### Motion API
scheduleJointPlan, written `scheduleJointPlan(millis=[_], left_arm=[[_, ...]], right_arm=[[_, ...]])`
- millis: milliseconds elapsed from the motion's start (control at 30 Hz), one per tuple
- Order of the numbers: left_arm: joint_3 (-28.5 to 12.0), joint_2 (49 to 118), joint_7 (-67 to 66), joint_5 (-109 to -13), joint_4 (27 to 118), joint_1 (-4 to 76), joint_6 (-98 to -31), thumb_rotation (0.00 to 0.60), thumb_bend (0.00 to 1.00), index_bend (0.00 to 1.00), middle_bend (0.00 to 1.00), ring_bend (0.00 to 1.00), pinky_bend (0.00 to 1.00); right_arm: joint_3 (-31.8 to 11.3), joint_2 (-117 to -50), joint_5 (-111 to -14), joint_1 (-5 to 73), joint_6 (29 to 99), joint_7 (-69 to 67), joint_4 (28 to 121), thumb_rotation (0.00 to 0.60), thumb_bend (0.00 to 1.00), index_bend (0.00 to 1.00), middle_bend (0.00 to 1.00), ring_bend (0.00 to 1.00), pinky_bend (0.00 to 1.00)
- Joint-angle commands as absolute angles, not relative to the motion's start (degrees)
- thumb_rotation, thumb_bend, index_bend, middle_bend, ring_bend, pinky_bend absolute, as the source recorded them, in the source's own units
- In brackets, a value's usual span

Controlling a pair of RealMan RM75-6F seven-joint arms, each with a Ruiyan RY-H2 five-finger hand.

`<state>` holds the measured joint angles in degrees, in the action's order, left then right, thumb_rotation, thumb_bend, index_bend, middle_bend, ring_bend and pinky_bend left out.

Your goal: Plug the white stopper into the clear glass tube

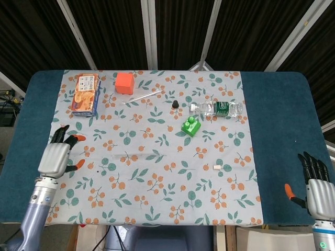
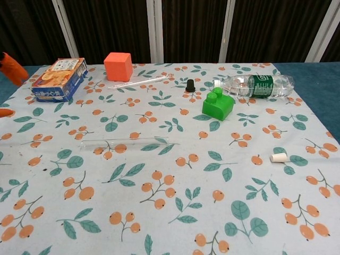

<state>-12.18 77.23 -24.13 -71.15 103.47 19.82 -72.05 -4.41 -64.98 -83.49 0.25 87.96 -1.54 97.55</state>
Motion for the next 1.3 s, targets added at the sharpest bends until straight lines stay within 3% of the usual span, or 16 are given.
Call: scheduleJointPlan(millis=[33,233,500,900,1300], left_arm=[[-14.14,83.02,-28.96,-66.31,101.07,23.69,-69.9,0.6,0.33,0.35,0.35,0.02,0.0],[-15.44,93.18,-35.8,-60.36,95.2,28.29,-69.81,0.6,0.34,0.42,0.4,0.02,0.0],[-15.95,102.29,-42.45,-54.62,88.73,32.37,-70.59,0.6,0.43,0.44,0.43,0.04,0.0],[-17.31,109.92,-46.52,-49.86,83.3,36.75,-70.64,0.6,0.45,0.46,0.43,0.04,0.0],[-17.74,112.94,-49.72,-46.48,81.13,38.53,-72.01,0.6,0.45,0.46,0.43,0.04,0.0]], right_arm=[[-4.56,-64.96,-83.09,0.32,87.65,-1.82,97.51,0.6,0.38,0.0,0.0,0.0,0.0],[-4.69,-64.47,-82.33,0.33,87.01,-2.85,97.95,0.6,0.38,0.0,0.0,0.0,0.0],[-4.66,-63.88,-82.03,0.27,86.55,-3.65,98.57,0.6,0.38,0.0,0.0,0.0,0.0],[-4.58,-63.56,-82.16,0.28,86.17,-4.85,98.84,0.6,0.38,0.0,0.0,0.0,0.0],[-4.55,-63.07,-81.91,0.42,85.36,-6.41,99.33,0.6,0.38,0.0,0.0,0.0,0.0]])
